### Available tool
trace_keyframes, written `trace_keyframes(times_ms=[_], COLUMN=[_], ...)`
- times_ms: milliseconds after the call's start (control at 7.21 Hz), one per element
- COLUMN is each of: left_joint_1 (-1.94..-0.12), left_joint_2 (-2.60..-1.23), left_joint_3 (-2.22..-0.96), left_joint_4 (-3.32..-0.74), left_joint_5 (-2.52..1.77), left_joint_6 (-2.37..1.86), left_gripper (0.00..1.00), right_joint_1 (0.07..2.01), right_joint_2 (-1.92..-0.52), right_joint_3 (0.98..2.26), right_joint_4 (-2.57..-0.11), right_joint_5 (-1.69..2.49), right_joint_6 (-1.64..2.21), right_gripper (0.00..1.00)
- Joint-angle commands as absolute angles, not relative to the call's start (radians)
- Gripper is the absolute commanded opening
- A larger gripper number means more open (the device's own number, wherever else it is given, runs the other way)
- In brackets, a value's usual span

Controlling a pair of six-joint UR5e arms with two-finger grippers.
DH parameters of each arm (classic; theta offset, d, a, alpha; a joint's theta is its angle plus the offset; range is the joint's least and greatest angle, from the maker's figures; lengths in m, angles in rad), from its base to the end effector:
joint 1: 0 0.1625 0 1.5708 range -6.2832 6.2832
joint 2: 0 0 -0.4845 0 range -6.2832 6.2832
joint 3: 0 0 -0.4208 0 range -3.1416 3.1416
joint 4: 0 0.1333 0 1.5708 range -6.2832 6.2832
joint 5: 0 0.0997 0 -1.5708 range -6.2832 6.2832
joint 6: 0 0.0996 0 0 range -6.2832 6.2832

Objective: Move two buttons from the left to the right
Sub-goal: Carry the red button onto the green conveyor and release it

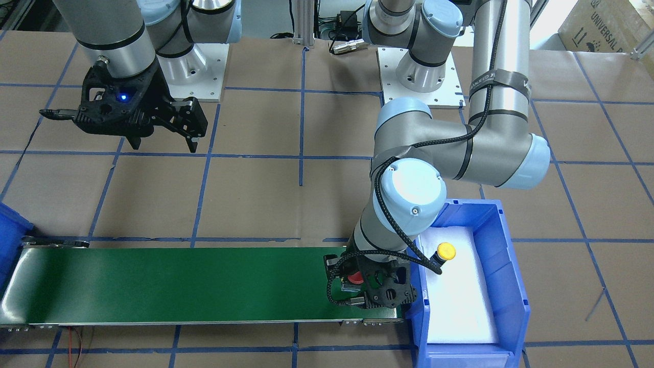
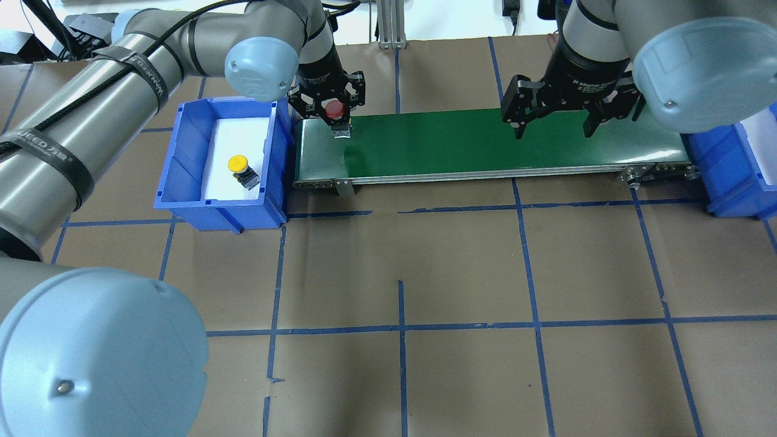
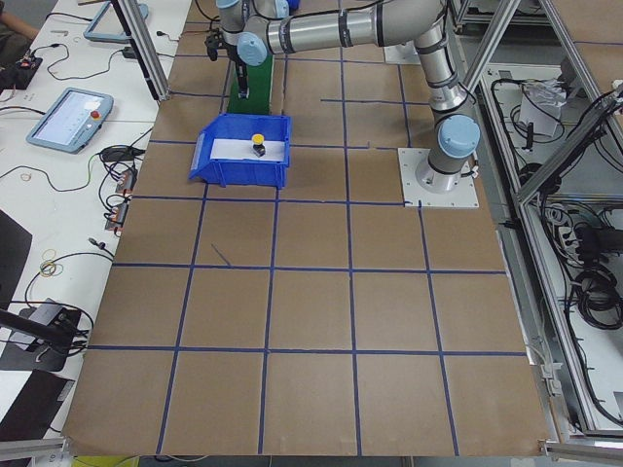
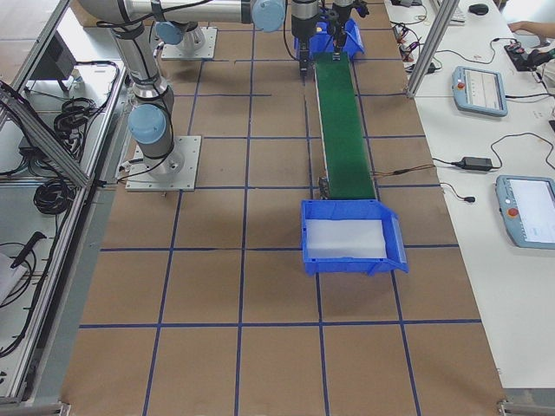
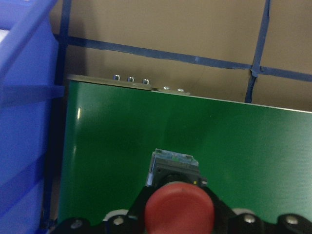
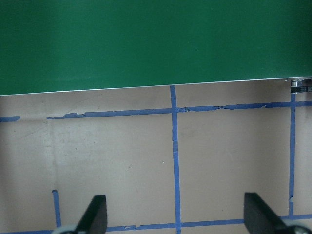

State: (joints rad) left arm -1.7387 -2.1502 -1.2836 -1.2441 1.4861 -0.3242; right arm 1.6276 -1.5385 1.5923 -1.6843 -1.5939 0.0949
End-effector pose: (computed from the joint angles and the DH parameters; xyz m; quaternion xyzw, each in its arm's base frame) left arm -0.2686 -0.7368 0.3510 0.0773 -0.9960 0.0064 0.0452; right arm 0.1615 -0.5330 0.5307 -0.0194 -0.9993 0.0306 0.0093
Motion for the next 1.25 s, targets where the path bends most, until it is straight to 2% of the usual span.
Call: trace_keyframes(times_ms=[0, 277, 416, 555, 694, 1110], left_joint_1=[-1.741, -1.741, -1.741, -1.741, -1.741, -1.741], left_joint_2=[-2.166, -2.166, -2.169, -2.171, -2.171, -2.131], left_joint_3=[-1.284, -1.287, -1.29, -1.295, -1.295, -1.286], left_joint_4=[-1.227, -1.227, -1.229, -1.227, -1.229, -1.236], left_joint_5=[1.473, 1.473, 1.473, 1.473, 1.473, 1.473], left_joint_6=[-0.327, -0.33, -0.331, -0.343, -0.348, -0.333], left_gripper=[0.0, 0.02, 0.51, 0.95, 1.0, 1.0], right_joint_1=[1.628, 1.628, 1.628, 1.628, 1.628, 1.628], right_joint_2=[-1.539, -1.539, -1.539, -1.539, -1.539, -1.539], right_joint_3=[1.592, 1.592, 1.592, 1.592, 1.592, 1.592], right_joint_4=[-1.684, -1.684, -1.684, -1.684, -1.684, -1.684], right_joint_5=[-1.595, -1.595, -1.595, -1.594, -1.594, -1.595], right_joint_6=[0.095, 0.095, 0.095, 0.095, 0.095, 0.095], right_gripper=[1.0, 1.0, 1.0, 1.0, 1.0, 1.0])
